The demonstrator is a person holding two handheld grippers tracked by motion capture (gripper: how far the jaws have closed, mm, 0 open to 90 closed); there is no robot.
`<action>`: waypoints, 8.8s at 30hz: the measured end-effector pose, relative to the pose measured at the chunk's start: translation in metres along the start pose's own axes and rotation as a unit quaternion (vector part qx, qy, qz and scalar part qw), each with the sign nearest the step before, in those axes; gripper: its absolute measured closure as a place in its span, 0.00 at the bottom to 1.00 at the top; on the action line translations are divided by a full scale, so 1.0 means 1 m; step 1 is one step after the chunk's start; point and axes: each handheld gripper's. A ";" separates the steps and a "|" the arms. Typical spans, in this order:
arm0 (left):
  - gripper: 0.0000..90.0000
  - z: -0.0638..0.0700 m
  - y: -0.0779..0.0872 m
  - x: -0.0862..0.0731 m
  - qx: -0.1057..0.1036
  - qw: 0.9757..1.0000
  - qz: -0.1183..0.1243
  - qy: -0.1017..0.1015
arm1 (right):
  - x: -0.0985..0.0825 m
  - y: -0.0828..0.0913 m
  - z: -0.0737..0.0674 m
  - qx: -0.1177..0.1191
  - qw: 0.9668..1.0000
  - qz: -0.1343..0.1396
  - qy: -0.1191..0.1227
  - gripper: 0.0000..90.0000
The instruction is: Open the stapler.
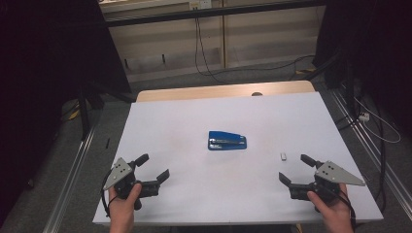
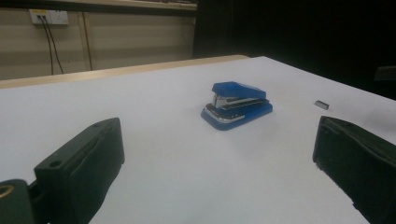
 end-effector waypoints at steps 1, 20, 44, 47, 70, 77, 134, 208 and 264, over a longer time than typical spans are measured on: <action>0.02 0.000 -0.001 0.000 -0.001 1.000 0.001 0.000 | 0.000 0.000 0.000 -0.001 1.000 -0.001 0.002 0.03; 0.02 0.005 -0.010 0.003 -0.015 1.000 -0.003 -0.005 | 0.006 -0.010 -0.004 0.000 1.000 -0.014 0.023 0.05; 0.02 0.007 -0.035 0.010 -0.039 0.999 -0.011 -0.009 | 0.014 -0.044 -0.021 0.024 0.998 -0.048 0.034 0.11; 0.02 0.007 -0.039 0.012 -0.041 0.999 -0.012 -0.008 | 0.016 -0.049 -0.023 0.029 0.998 -0.050 0.034 0.11; 0.02 0.006 -0.065 0.017 -0.061 0.998 -0.019 -0.006 | 0.022 -0.096 -0.046 0.060 0.996 -0.068 0.022 0.11; 0.02 0.005 -0.072 0.018 -0.063 0.998 -0.020 0.002 | 0.027 -0.106 -0.048 0.062 0.995 -0.072 0.015 0.13; 0.30 -0.006 -0.139 0.018 -0.035 0.995 -0.094 -0.012 | 0.028 -0.220 -0.071 0.072 0.978 -0.180 0.071 1.00; 1.00 0.006 -0.197 0.044 -0.072 0.987 -0.143 -0.031 | 0.033 -0.225 -0.080 0.046 0.991 -0.109 0.060 1.00; 1.00 0.009 -0.210 0.022 -0.054 0.978 -0.192 -0.060 | 0.054 -0.196 -0.066 -0.078 0.991 -0.059 0.090 1.00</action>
Point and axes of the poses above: each handheld gripper's, and its own axes: y roughly backward along the jaws, x roughly out of its top, z roughly to its right, and after that the axes turned 11 degrees about -y, right-handed
